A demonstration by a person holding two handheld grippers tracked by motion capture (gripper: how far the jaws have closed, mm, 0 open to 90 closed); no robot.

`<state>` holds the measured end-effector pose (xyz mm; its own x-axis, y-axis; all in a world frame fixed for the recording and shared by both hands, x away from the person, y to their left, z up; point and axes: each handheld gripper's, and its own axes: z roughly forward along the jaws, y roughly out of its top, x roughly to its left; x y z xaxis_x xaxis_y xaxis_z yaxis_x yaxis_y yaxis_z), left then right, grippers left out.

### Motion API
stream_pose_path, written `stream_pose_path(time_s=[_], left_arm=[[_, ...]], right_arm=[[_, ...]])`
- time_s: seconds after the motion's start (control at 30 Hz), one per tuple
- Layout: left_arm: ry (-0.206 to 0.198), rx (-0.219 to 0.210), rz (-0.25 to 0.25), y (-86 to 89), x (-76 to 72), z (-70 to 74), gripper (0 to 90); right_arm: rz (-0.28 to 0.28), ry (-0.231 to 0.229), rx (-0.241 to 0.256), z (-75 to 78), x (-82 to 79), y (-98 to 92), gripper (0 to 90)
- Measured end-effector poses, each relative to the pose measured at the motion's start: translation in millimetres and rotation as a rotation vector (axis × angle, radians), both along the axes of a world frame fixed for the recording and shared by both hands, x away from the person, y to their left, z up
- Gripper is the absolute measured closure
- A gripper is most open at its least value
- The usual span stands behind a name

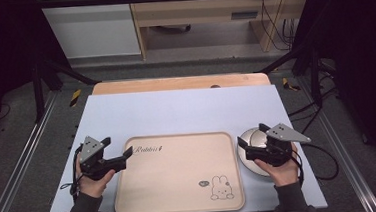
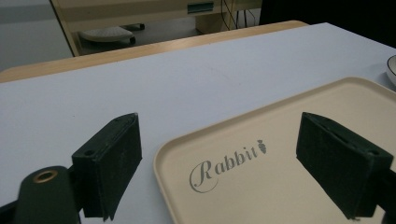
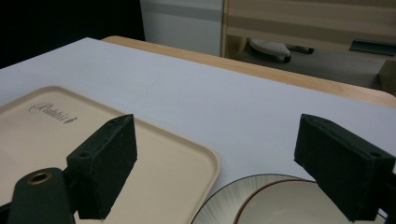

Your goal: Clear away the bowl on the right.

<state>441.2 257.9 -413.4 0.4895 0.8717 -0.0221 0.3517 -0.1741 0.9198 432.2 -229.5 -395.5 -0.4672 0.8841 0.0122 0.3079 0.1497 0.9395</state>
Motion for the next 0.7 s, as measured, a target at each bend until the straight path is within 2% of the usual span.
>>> stream_pose_path(time_s=[0.33,0.5,0.7], left_arm=[[0.000,-0.001,0.000,-0.3,0.1,-0.3,13.8],[0.002,-0.002,0.000,-0.2,0.3,-0.6,13.8],[0.003,-0.002,0.002,0.1,0.7,-1.0,13.8]], right_arm=[[-0.040,0.012,-0.004,2.2,-0.7,-12.8,13.0],[-0.065,0.057,-0.009,0.9,0.8,-16.8,13.8],[-0.109,0.086,-0.004,-1.0,2.0,-24.5,17.9]])
